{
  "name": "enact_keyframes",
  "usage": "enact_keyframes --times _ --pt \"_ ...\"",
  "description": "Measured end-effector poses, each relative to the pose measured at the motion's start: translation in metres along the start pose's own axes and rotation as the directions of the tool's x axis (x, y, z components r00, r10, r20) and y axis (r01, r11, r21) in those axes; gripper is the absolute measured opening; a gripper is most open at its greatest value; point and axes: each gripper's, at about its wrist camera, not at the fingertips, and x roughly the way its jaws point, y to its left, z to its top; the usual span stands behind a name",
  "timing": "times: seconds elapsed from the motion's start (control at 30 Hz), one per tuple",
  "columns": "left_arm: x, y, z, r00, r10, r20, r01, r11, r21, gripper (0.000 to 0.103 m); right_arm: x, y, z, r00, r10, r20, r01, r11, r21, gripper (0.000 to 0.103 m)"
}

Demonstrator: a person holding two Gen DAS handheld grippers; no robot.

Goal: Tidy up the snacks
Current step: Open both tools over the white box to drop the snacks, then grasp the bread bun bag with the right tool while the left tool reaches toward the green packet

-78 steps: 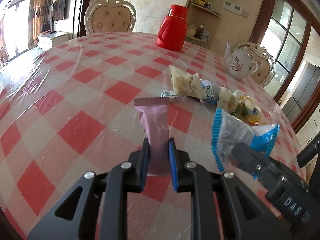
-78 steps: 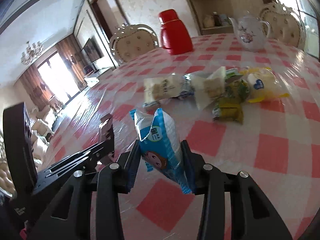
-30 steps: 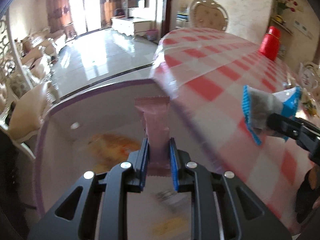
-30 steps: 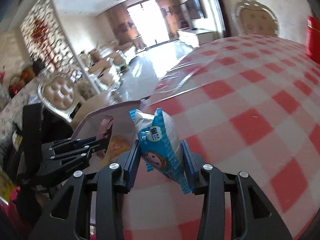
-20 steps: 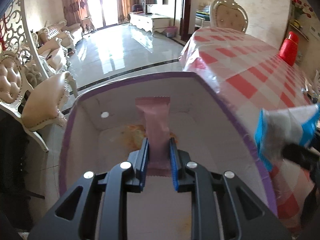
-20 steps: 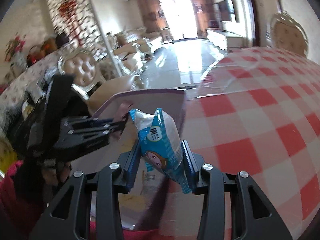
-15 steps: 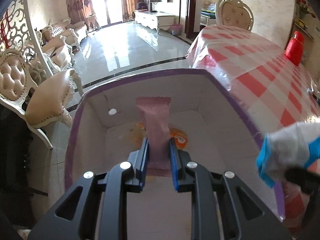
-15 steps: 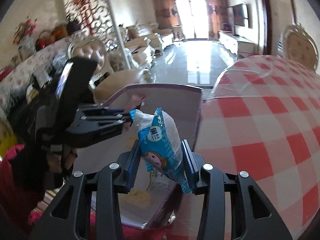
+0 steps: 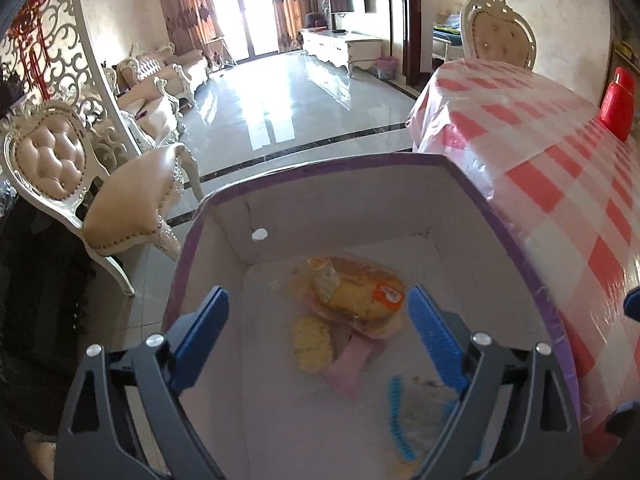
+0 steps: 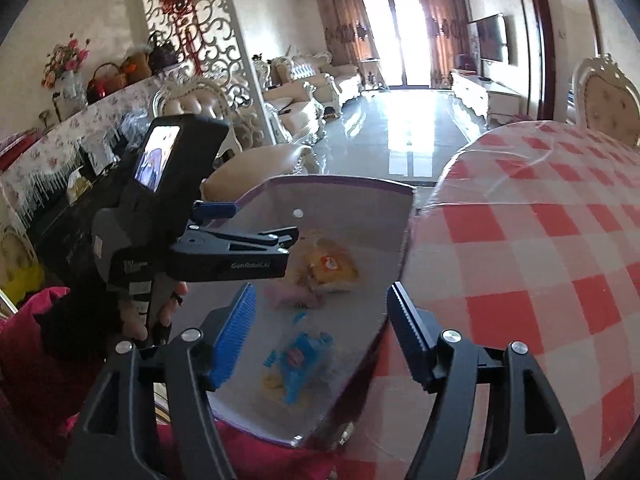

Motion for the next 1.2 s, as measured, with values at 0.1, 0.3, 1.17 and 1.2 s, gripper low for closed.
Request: enact_keyframes --times 0.1,0.3,1.17,1.2 --pt "-0.003 -0.014 0.004 1.000 0.004 0.014 -0.004 1.000 0.016 0.094 -0.012 -0.009 -0.003 1.000 -0.018 0.016 0.017 1.000 0.011 0.067" --pt "-0.024 -0.074 0.028 0.996 -0.040 0.083 0.034 0.997 0.072 0.099 -0.052 -0.049 -0.014 0.987 -0.151 0.061 0.147 0.987 0.059 0.078" --pt "-0.064 -0.551 0.041 0.705 -0.705 -0.080 0.692 0.658 0.296 0.100 -0.370 -0.368 -0.245 0.552 -0.809 -0.201 0.476 0.108 0.873 0.087" --pt "-0.064 -0.546 0.045 0.684 -0.725 -0.082 0.714 0.642 0.279 0.100 -0.373 -0.373 -0.244 0.541 -0.817 -0.199 0.481 0.107 0.870 0.087"
